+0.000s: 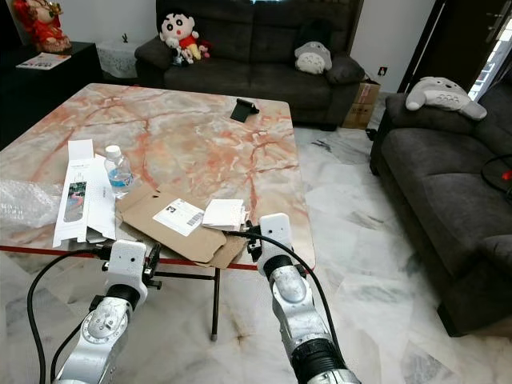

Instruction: Picking trash to rubbish bin

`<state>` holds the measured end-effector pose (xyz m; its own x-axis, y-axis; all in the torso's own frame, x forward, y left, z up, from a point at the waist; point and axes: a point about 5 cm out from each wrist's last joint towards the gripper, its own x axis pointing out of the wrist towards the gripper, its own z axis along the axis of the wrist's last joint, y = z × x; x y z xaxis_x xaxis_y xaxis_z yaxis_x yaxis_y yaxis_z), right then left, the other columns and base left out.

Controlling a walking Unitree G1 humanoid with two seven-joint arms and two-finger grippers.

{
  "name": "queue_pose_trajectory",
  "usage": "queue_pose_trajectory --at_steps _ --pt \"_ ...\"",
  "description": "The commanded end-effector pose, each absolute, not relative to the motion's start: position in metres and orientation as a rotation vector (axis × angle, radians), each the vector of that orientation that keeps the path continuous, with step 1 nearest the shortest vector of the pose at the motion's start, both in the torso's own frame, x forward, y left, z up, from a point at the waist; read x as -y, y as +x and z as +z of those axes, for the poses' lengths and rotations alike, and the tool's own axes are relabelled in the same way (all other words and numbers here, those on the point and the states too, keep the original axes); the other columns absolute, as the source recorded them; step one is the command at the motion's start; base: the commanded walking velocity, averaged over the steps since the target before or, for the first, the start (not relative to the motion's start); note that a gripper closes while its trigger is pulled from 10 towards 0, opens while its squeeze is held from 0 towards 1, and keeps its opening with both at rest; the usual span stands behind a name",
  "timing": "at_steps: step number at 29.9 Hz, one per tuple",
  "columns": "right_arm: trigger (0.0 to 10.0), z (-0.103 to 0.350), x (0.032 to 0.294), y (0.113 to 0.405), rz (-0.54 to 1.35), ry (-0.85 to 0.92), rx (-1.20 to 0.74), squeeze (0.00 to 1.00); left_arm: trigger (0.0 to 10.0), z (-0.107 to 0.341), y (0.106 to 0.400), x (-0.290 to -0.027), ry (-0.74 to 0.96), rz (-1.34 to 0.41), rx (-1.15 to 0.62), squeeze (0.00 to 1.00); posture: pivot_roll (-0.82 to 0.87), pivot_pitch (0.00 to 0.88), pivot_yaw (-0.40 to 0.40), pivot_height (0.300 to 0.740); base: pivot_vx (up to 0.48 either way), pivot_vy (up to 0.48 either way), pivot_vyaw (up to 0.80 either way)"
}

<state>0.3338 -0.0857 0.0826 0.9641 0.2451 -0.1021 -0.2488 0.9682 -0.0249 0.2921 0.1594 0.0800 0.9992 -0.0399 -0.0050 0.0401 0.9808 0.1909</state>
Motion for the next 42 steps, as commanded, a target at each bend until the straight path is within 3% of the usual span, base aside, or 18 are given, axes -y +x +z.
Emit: queue_pose_trajectory --at_steps 1,10,16,42 --pt "10.0 0.086 0.088 0.338 0.241 -0.046 -0.093 0.0 10.0 0.081 0.294 -0.152 0.199 -0.069 0.003 0.0 0.17 0.0 -0.076 0.74 0.0 0.0 0.0" --pt "10.0 0.087 0.088 0.339 0.242 -0.048 -0.085 0.0 10.0 0.082 0.294 -0.154 0.203 -0.062 0.011 0.0 0.17 0.0 -0.074 0.74 0.107 0.0 0.0" --pt "10.0 0.089 0.085 0.338 0.257 -0.025 -0.057 0.0 10.0 0.083 0.294 -0.154 0.201 -0.062 0.021 0.0 0.17 0.0 -0.077 0.74 0.241 0.0 0.68" --pt "10.0 0.085 0.101 0.341 0.182 -0.016 -0.072 0.0 10.0 0.083 0.293 -0.15 0.213 -0.086 0.029 0.0 0.17 0.0 -0.074 0.74 0.252 0.0 0.0"
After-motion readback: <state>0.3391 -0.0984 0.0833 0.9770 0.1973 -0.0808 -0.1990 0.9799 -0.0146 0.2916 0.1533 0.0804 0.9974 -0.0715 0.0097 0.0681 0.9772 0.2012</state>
